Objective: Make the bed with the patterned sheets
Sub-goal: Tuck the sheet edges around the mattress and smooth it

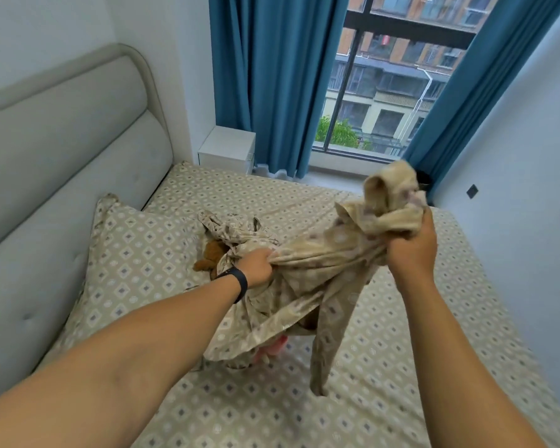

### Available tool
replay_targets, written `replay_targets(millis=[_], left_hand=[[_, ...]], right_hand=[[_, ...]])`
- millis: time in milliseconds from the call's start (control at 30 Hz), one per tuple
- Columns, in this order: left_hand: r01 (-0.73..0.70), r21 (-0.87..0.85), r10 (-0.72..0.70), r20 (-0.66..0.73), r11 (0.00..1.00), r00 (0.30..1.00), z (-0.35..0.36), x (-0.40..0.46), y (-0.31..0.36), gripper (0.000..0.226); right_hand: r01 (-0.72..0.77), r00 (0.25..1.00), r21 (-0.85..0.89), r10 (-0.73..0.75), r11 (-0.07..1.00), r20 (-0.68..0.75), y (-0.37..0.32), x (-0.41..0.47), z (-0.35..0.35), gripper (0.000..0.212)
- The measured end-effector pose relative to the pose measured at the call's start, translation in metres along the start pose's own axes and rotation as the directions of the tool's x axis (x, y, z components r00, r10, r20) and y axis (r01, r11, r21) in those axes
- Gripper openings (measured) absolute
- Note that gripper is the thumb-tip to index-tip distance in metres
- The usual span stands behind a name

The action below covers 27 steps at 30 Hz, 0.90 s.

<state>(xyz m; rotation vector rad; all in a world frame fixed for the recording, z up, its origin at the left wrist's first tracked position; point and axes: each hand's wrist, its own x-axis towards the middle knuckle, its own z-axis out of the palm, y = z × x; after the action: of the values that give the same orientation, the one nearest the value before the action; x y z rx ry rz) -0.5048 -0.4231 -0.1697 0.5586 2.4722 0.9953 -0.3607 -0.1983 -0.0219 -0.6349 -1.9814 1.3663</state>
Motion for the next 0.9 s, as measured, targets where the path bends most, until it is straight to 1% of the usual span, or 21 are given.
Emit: replay_targets(millis=[33,67,100,133,200,233,300,333,367,400,433,500,533,567,633,667,733,767,800,833,900], left_hand=[[0.039,-0.07,-0.044,-0.065,0.997,0.997,-0.009,-0.004,0.005,0.026],[0.062,-0.127,-0.078,-0.122,0.99,0.989,-0.018,-0.005,0.014,0.024],[0.059,-0.175,-0.089,-0.164,0.983,0.983,-0.027,-0.006,0.029,0.021],[0.038,-0.235,-0.084,-0.186,0.971,0.979,-0.033,-0.008,0.045,0.02],[-0.015,-0.369,-0.059,-0.189,0.929,0.98,-0.042,-0.014,0.082,0.019],[-0.032,-0.432,-0.048,-0.174,0.901,0.983,-0.044,-0.019,0.098,0.02],[-0.075,-0.534,-0.005,-0.146,0.842,0.989,-0.047,-0.031,0.127,0.019],[-0.099,-0.569,0.033,-0.124,0.817,0.992,-0.047,-0.037,0.138,0.017],[-0.122,-0.6,0.083,-0.092,0.791,0.992,-0.046,-0.043,0.148,0.014],[-0.143,-0.623,0.138,-0.057,0.769,0.989,-0.046,-0.048,0.156,0.012],[-0.172,-0.632,0.197,-0.031,0.756,0.98,-0.046,-0.052,0.162,0.013],[-0.251,-0.636,0.317,-0.012,0.729,0.948,-0.051,-0.056,0.173,0.026],[-0.292,-0.649,0.369,-0.018,0.703,0.929,-0.057,-0.056,0.173,0.033],[-0.326,-0.658,0.41,-0.029,0.679,0.912,-0.064,-0.054,0.17,0.04],[-0.366,-0.636,0.444,-0.041,0.679,0.895,-0.076,-0.046,0.153,0.056],[-0.358,-0.584,0.429,-0.018,0.729,0.903,-0.079,-0.041,0.14,0.068],[-0.3,-0.39,0.374,0.129,0.871,0.918,-0.071,-0.032,0.114,0.089],[-0.297,-0.281,0.365,0.233,0.912,0.901,-0.061,-0.029,0.105,0.094],[-0.32,-0.194,0.368,0.316,0.927,0.875,-0.047,-0.025,0.097,0.097],[-0.345,-0.13,0.369,0.347,0.929,0.862,-0.031,-0.019,0.089,0.095],[-0.321,-0.029,0.319,0.228,0.947,0.92,-0.005,-0.003,0.076,0.076]], right_hand=[[0.033,0.999,-0.327,-0.039,0.944,-0.014,0.016,0.0,-0.008,0.074],[0.053,0.999,-0.533,-0.038,0.844,0.039,0.03,-0.004,-0.012,0.082],[0.057,0.995,-0.63,0.009,0.774,0.101,0.045,-0.012,-0.012,0.087],[0.037,0.985,-0.641,0.08,0.767,0.152,0.056,-0.022,-0.006,0.089],[-0.059,0.935,-0.484,0.218,0.873,0.281,0.07,-0.042,0.011,0.095],[-0.096,0.889,-0.384,0.252,0.918,0.381,0.071,-0.051,0.02,0.108],[-0.128,0.785,-0.247,0.25,0.961,0.567,0.064,-0.066,0.038,0.14],[-0.112,0.78,-0.196,0.209,0.974,0.59,0.06,-0.07,0.045,0.147],[-0.093,0.826,-0.149,0.16,0.984,0.541,0.055,-0.07,0.051,0.15],[-0.07,0.895,-0.124,0.118,0.99,0.431,0.049,-0.067,0.056,0.148],[-0.06,0.953,-0.103,0.088,0.993,0.289,0.042,-0.062,0.061,0.135],[-0.02,0.997,-0.084,0.026,0.996,0.068,0.028,-0.046,0.062,0.086],[-0.016,1.0,-0.086,0.018,0.996,0.019,0.022,-0.039,0.06,0.065],[-0.007,1.0,-0.076,0.007,0.997,-0.007,0.018,-0.032,0.057,0.055],[0.05,0.999,-0.029,-0.05,0.998,0.008,0.015,-0.018,0.045,0.05],[0.083,0.996,0.002,-0.083,0.997,0.031,0.012,-0.012,0.038,0.049],[0.111,0.991,0.106,-0.118,0.988,0.066,0.0,-0.003,0.027,0.05],[0.101,0.991,0.188,-0.116,0.977,0.071,-0.007,0.001,0.023,0.053],[0.061,0.995,0.256,-0.079,0.965,0.06,-0.012,0.004,0.018,0.055],[0.027,0.997,0.329,-0.048,0.944,0.055,-0.018,0.009,0.012,0.06],[-0.013,0.999,0.432,-0.006,0.902,0.043,-0.03,0.017,-0.004,0.069]])
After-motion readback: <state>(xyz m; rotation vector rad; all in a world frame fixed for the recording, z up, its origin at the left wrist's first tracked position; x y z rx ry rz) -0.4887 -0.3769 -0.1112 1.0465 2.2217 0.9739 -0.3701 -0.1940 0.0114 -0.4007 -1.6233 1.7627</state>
